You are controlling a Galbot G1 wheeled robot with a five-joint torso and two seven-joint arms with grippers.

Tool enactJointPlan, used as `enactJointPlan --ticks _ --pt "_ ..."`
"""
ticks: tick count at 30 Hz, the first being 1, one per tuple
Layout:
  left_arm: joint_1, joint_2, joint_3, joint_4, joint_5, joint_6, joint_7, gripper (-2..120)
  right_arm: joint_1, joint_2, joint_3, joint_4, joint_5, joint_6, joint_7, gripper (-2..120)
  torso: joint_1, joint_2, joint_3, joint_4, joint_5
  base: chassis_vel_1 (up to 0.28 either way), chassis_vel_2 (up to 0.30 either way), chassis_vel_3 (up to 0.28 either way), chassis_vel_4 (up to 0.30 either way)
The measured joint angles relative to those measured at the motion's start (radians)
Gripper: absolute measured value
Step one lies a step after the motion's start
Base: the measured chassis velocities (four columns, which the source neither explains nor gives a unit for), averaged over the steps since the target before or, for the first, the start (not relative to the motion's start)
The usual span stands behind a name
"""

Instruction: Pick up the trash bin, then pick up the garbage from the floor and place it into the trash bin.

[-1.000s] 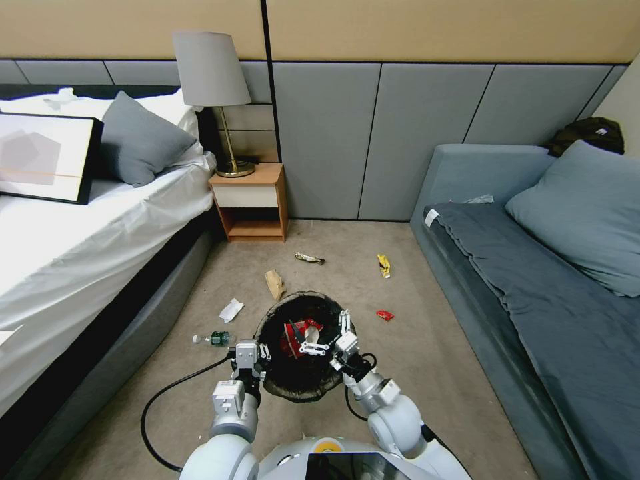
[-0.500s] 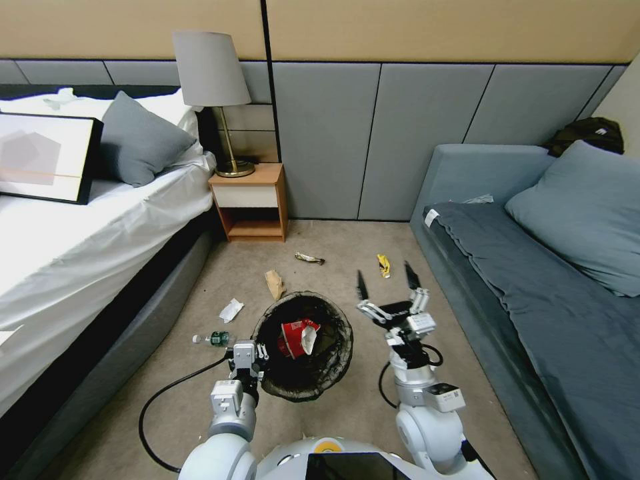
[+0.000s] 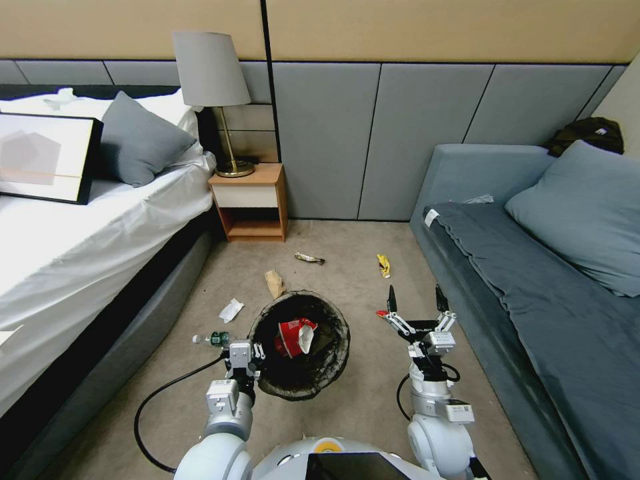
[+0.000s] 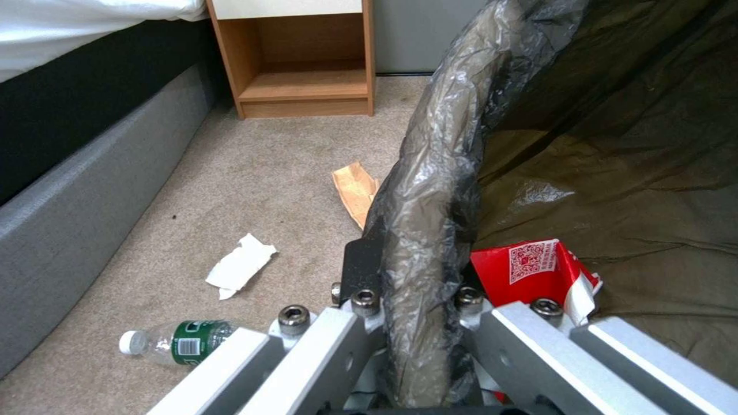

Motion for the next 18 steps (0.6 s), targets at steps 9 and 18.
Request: enactJointPlan --ticks 9,18 --pt "-0.001 0.001 -0.001 -0.001 0.000 0.000 -0.002 0 0.017 -0.002 0.004 -0.007 0.005 -0.001 -0.003 100 0.000 0.000 0.000 0.0000 0.0000 0.000 0.000 0.000 0.000" --pt "-0.001 -0.002 0.000 -0.001 -0.001 -0.001 -0.004 0 0.019 0.000 0.004 -0.011 0.006 -0.003 -0.004 100 0.000 0.000 0.000 0.0000 0.0000 -0.050 0.044 0.051 -0.046"
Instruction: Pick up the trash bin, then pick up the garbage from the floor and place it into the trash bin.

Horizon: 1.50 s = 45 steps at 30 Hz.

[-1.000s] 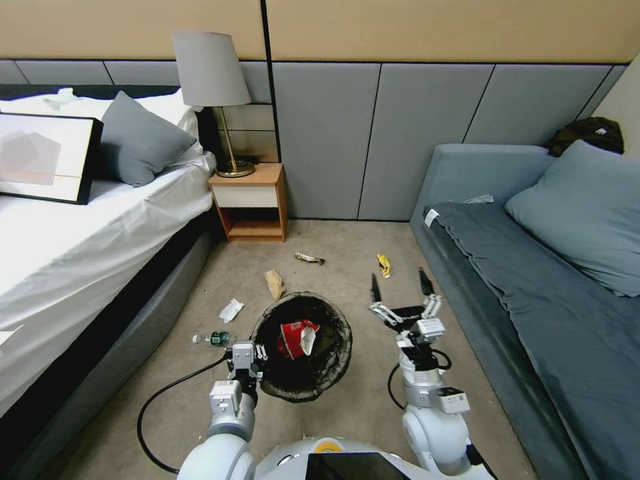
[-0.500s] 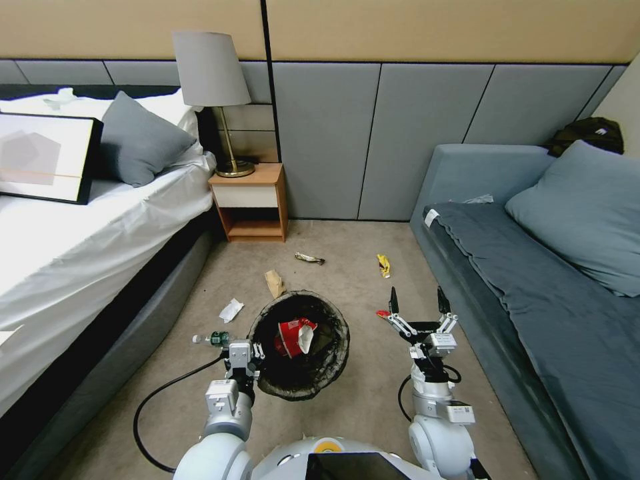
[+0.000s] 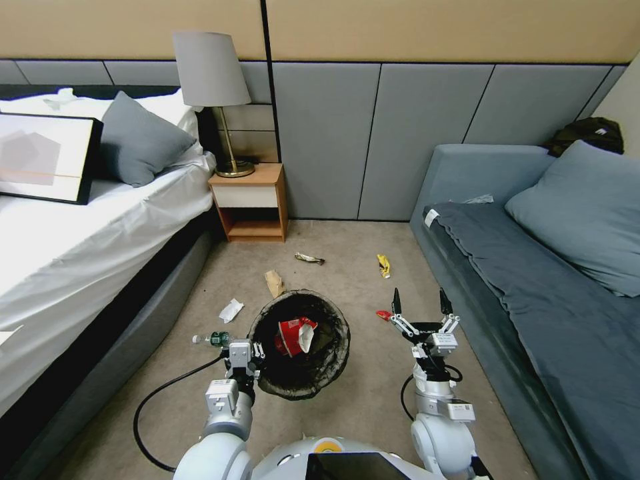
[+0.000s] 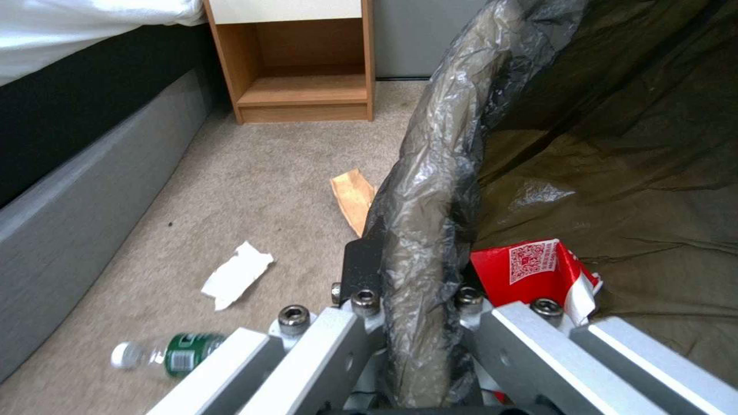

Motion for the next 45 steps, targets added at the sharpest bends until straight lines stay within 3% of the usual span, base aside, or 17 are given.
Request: enactJointPlan --ticks 25,33,45 --pt "0.000 -0.005 0.001 0.001 0.002 -0.005 -0.001 0 0.012 -0.001 0.001 -0.008 0.006 -0.003 -0.015 100 0.000 0.000 0.000 0.0000 -0.0002 -0.110 0.111 0.109 -0.101" --pt "-0.002 -0.004 0.003 0.004 0.002 -0.005 -0.001 0 0.046 0.006 0.006 -0.034 -0.031 0.046 -0.029 100 0.000 0.000 0.000 0.0001 0.0000 -0.074 0.068 0.065 -0.067" --pt "-0.001 0.001 0.005 0.004 0.001 -0.005 -0.001 0 0.051 -0.015 0.000 -0.021 -0.039 -0.005 -0.023 100 0.000 0.000 0.000 0.0000 0.0000 0.000 0.000 0.000 0.000"
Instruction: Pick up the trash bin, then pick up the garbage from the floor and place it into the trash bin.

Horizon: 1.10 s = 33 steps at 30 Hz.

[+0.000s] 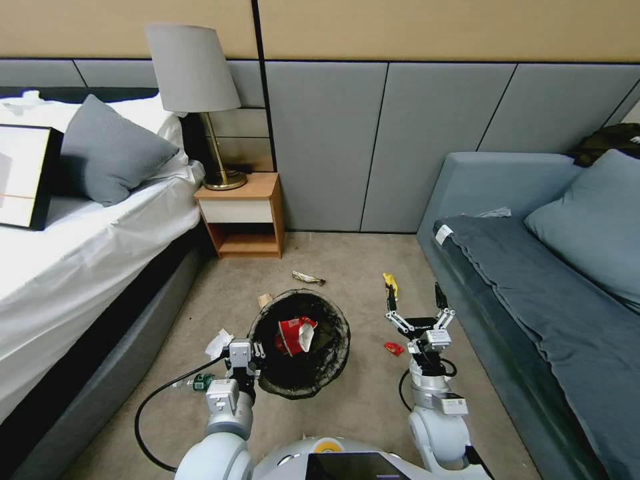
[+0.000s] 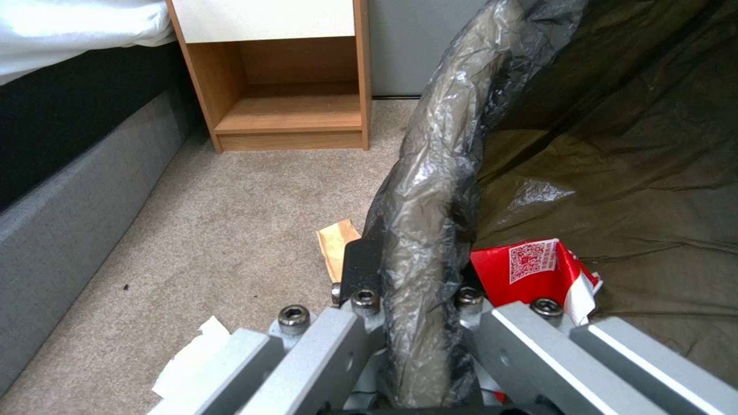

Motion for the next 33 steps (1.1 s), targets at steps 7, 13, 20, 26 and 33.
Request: enactJointPlan --ticks 7,13,20,26,33 --pt "0.003 0.002 0.002 -0.003 0.000 -0.001 0.000 0 0.024 -0.040 -0.001 0.021 0.011 -0.235 0.070 100 0.000 0.000 0.000 0.0000 0.0000 0.000 0.000 0.000 0.000" --pt "0.005 0.002 0.002 -0.005 0.002 -0.002 0.000 0 0.063 -0.085 -0.026 0.030 0.140 -0.598 0.149 100 0.000 0.000 0.000 0.0001 0.0001 0.000 0.000 0.000 0.000" --pt "0.003 0.002 0.005 -0.003 0.004 -0.006 0.000 0 0.125 -0.130 -0.033 -0.020 0.258 -0.862 0.156 100 0.000 0.000 0.000 0.0000 0.0001 0.000 0.000 0.000 0.000" --pt "-0.001 0.002 0.010 0.002 0.004 -0.007 -0.002 0 0.173 -0.163 -0.043 -0.151 0.317 -0.981 0.148 100 0.000 0.000 0.000 -0.0001 0.0001 0.000 0.000 0.000 0.000" --pt "0.000 0.002 0.009 0.002 0.005 -0.007 -0.004 0 0.215 -0.177 -0.056 -0.277 0.325 -1.003 0.109 100 0.000 0.000 0.000 0.0001 0.0000 0.000 0.000 0.000 0.000"
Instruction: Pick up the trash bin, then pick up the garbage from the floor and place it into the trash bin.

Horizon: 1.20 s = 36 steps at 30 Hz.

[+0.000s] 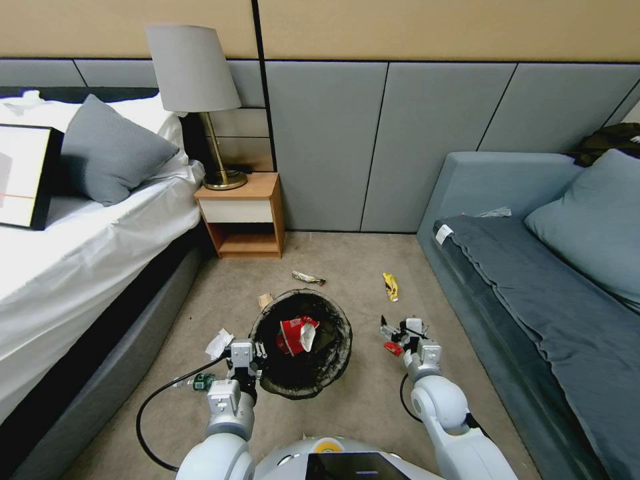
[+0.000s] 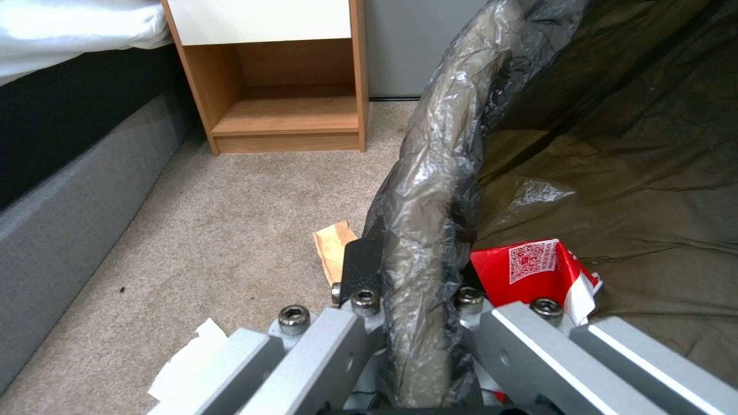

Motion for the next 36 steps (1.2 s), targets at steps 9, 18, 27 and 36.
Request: enactJointPlan --ticks 9,18,27,36 --pt "0.005 -0.003 -0.001 -0.002 0.000 0.000 -0.010 0 0.026 -0.002 -0.002 -0.123 -0.071 0.043 -0.079 100 0.000 0.000 0.000 -0.0001 -0.0001 0.000 0.000 0.000 0.000" --pt "0.009 -0.002 -0.006 -0.006 0.003 0.000 -0.010 0 0.060 -0.019 0.004 -0.260 -0.149 0.133 -0.177 100 0.000 0.000 0.000 -0.0001 0.0001 0.000 0.000 0.000 0.000" --pt "0.010 -0.004 -0.006 -0.005 0.005 -0.002 -0.009 0 0.105 -0.039 0.000 -0.356 -0.199 0.177 -0.219 100 0.000 0.000 0.000 -0.0002 0.0000 0.000 0.000 0.000 0.000" --pt "0.013 -0.004 -0.010 -0.005 0.007 -0.004 -0.010 0 0.183 -0.020 -0.005 -0.478 -0.248 0.231 -0.241 100 0.000 0.000 0.000 0.0000 0.0001 0.000 0.000 0.000 0.000"
